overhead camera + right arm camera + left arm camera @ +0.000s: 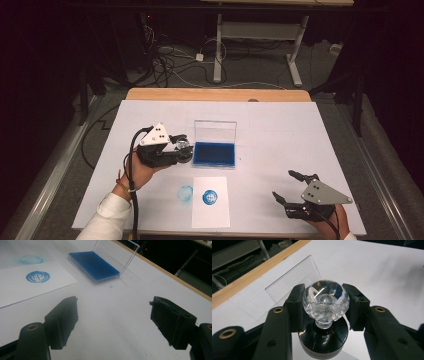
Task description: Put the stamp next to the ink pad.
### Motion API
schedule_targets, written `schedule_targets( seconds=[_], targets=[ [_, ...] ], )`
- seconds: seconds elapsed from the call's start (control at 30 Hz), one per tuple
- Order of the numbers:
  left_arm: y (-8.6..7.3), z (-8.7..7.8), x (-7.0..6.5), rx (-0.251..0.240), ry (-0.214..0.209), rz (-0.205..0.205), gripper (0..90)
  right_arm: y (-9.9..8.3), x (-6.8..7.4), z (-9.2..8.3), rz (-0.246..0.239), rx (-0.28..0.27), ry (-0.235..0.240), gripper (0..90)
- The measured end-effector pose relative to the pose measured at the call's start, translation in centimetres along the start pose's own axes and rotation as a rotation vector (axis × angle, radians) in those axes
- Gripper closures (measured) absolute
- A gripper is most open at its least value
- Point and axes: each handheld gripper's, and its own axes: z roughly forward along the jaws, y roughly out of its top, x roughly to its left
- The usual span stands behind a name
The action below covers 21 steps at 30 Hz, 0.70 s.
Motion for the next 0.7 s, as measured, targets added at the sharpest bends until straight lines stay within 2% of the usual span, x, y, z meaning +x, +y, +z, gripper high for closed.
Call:
schedule_targets(
  seconds=[0.13, 0.23, 0.4, 0.5, 0.7],
  targets=[
    [0.0, 0.4, 0.8, 0.018, 0.009, -0.007, 53.9, -0.3, 0.1, 0.2, 0.0, 0.012, 0.007, 22.1],
    [-0.2, 0.9, 1.6, 0.028, 0.002, -0.029, 53.8, -0.3, 0.2, 0.1, -0.006, 0.02, 0.006, 22.1],
    [-0.5, 2.0, 2.6, 0.068, 0.022, -0.04, 53.8, -0.3, 0.4, 0.1, -0.015, 0.024, 0.003, 22.3],
    [-0.7, 2.5, 2.9, 0.077, 0.018, -0.05, 53.8, -0.4, 0.5, 0.1, -0.019, 0.027, 0.007, 22.3],
    [-0.8, 3.3, 3.5, 0.104, 0.039, -0.046, 53.8, -0.4, 0.5, 0.3, -0.025, 0.035, 0.016, 22.4]
  ],
)
